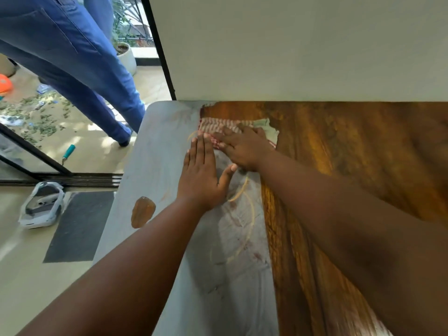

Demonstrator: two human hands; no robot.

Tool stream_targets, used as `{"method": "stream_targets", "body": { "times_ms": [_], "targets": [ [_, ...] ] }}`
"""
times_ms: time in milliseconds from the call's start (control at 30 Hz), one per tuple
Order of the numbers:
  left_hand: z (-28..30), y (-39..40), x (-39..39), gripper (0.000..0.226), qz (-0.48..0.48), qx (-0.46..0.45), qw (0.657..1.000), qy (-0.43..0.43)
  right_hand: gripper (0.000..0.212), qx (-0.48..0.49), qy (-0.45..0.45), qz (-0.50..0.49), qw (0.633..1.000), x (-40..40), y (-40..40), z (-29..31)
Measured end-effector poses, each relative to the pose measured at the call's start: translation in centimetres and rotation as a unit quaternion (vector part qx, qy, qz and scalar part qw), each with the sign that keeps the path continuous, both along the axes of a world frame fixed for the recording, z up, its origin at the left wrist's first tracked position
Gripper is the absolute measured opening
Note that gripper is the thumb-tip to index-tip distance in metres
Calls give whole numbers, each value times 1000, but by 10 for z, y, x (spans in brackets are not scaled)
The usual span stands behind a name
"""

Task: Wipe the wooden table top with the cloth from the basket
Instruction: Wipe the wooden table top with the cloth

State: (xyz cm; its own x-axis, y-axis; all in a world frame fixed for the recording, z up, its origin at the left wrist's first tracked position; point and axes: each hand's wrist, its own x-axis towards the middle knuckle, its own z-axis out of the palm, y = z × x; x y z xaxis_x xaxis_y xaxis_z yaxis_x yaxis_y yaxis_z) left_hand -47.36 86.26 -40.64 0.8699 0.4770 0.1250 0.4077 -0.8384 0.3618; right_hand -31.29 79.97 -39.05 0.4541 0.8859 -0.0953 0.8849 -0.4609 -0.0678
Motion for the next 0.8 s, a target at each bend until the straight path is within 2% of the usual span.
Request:
{"method": "stream_targets", "body": {
  "times_ms": [67,233,400,667,800],
  "targets": [
    [7,1,-9,88,-16,5,1000,12,53,-20,-16,20,999,-23,-20,1],
    [17,-9,-61,86,-56,-8,998,13,49,-10,46,-13,999,-85,-69,3],
    [10,-38,-127,91,-84,-33,993,72,48,-18,71,-25,997,-150,-117,4],
    [10,-41,-178,97,-164,11,981,106,47,-43,83,-41,995,-241,-178,9],
    [11,-43,-195,91,-186,19,976,112,47,-44,98,-42,993,-283,-207,10]
  ]
}}
